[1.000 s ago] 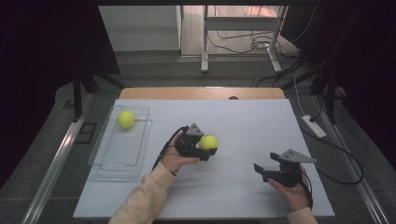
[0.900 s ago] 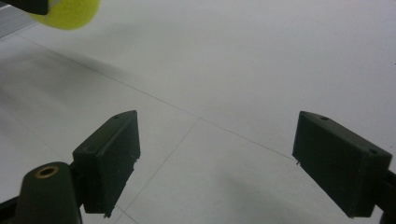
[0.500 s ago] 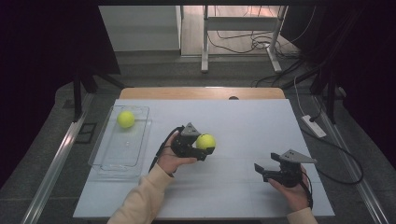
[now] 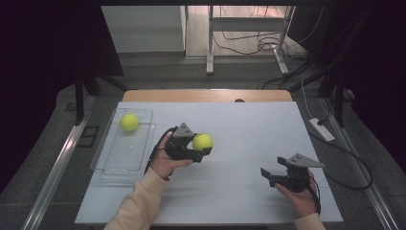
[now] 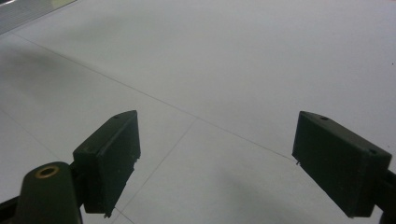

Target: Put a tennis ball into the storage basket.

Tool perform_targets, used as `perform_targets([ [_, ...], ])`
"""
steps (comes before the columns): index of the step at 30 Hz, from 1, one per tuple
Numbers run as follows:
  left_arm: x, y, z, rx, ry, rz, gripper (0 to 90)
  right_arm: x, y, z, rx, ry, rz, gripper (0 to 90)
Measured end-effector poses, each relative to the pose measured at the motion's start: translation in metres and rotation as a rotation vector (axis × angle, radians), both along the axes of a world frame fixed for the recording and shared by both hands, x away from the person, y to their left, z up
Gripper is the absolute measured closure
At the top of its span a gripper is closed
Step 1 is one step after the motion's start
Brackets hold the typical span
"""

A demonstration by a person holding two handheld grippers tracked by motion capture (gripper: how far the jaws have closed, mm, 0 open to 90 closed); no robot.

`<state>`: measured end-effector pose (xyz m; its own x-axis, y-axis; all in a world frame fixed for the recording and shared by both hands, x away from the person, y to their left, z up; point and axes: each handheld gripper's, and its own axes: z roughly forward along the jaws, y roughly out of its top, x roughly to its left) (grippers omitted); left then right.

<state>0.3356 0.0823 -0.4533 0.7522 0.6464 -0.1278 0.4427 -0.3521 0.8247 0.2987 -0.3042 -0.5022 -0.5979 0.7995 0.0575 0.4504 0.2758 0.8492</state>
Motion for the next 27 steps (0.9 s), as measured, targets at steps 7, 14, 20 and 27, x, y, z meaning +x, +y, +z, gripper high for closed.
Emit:
perform_targets([
  [7,-0.001,0.009,0.001,0.0,-0.005,0.023,27.3,0.0,0.0,0.0,-0.005,0.0,0.002,15.0],
  [14,-0.002,0.016,0.003,-0.005,-0.012,0.037,27.3,0.0,0.001,0.0,-0.001,0.003,0.003,15.0],
  [20,-0.004,0.029,0.008,-0.032,-0.018,0.069,27.4,-0.001,0.0,0.0,0.005,0.001,0.005,15.0],
  [27,-0.005,0.043,0.013,-0.051,-0.028,0.097,27.3,-0.001,0.0,0.0,0.004,0.0,0.006,15.0],
])
